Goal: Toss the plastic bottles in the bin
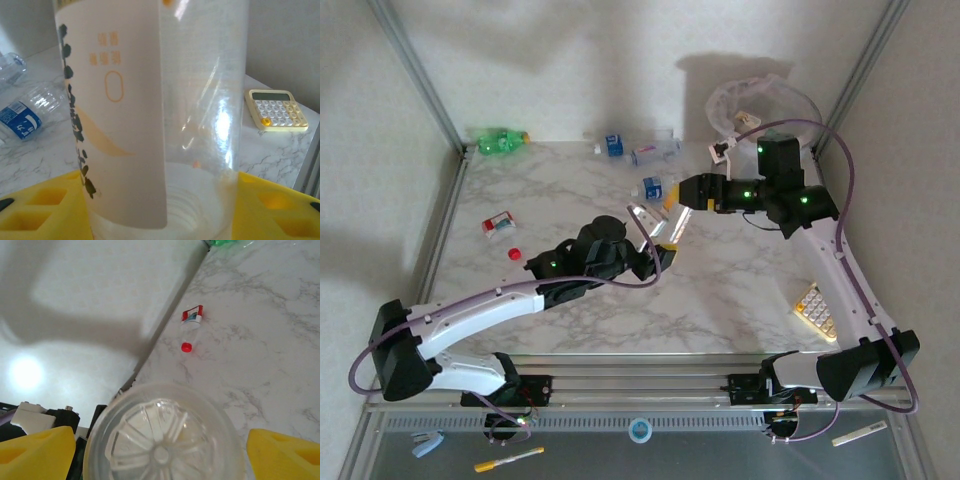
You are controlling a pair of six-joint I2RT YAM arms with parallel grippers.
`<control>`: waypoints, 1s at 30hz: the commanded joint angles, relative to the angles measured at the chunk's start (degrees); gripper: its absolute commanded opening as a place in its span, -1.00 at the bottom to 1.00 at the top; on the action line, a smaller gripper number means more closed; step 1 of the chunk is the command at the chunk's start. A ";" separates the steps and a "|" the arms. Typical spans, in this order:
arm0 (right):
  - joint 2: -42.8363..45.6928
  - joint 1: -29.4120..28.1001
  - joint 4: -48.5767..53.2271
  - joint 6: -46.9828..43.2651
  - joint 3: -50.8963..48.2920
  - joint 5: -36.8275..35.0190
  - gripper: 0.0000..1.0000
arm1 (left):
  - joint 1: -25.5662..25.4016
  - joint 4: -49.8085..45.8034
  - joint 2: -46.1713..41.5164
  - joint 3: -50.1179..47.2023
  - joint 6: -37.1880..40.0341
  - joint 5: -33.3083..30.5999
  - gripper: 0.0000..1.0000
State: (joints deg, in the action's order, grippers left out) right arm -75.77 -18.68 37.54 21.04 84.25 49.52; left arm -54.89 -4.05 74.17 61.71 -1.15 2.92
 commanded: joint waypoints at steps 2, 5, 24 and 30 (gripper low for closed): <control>-0.95 -0.46 -1.09 0.50 -0.82 2.78 0.66 | -0.93 2.40 0.34 2.62 1.84 -2.07 -0.13; -1.52 -0.48 -1.06 1.00 -0.67 3.76 0.50 | -1.44 2.67 0.62 2.71 2.24 -2.90 -0.13; -1.74 -0.75 8.03 -3.22 4.91 -3.12 -0.32 | -2.03 6.24 3.96 5.74 3.90 -10.64 0.89; -1.55 0.91 11.53 -6.25 11.09 -16.44 -0.55 | -1.90 7.10 1.57 3.55 0.56 -14.23 0.99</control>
State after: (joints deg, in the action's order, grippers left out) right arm -77.71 -18.94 46.61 17.04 91.29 40.91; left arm -56.55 1.04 78.00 65.54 1.30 -7.22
